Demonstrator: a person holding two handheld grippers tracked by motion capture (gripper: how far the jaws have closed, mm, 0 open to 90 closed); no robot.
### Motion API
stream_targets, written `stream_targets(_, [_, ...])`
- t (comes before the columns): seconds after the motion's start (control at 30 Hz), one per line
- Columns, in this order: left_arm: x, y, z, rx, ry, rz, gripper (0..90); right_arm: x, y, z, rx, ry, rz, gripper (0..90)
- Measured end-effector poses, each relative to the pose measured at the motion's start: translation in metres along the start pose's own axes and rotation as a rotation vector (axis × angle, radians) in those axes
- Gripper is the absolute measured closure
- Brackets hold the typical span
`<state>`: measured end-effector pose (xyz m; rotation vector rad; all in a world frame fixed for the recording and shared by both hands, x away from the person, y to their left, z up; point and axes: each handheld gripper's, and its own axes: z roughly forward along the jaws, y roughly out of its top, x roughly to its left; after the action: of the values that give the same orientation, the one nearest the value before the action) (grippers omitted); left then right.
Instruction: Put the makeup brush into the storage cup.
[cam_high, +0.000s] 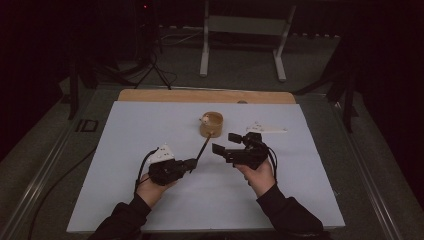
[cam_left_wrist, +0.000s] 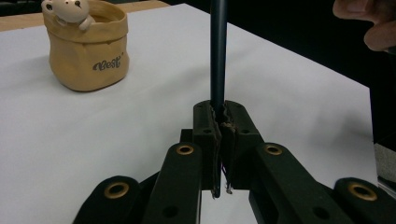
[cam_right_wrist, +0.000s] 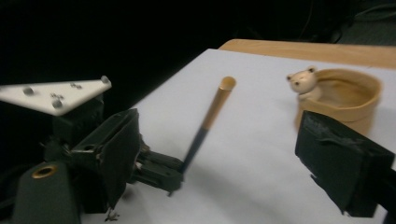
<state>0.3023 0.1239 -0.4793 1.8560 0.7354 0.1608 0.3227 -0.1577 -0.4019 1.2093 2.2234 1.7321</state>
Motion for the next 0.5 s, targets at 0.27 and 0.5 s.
stream_targets(0.27, [0.000, 0.000, 0.000, -0.001, -0.004, 0.005, 85.9, 0.000, 0.001, 0.016, 0.011, 0.044, 0.123, 26.6])
stream_targets(0.5, [-0.002, 0.000, -0.001, -0.011, -0.009, 0.014, 85.9, -0.003, 0.000, 0.025, 0.019, 0.042, 0.184, 35.9])
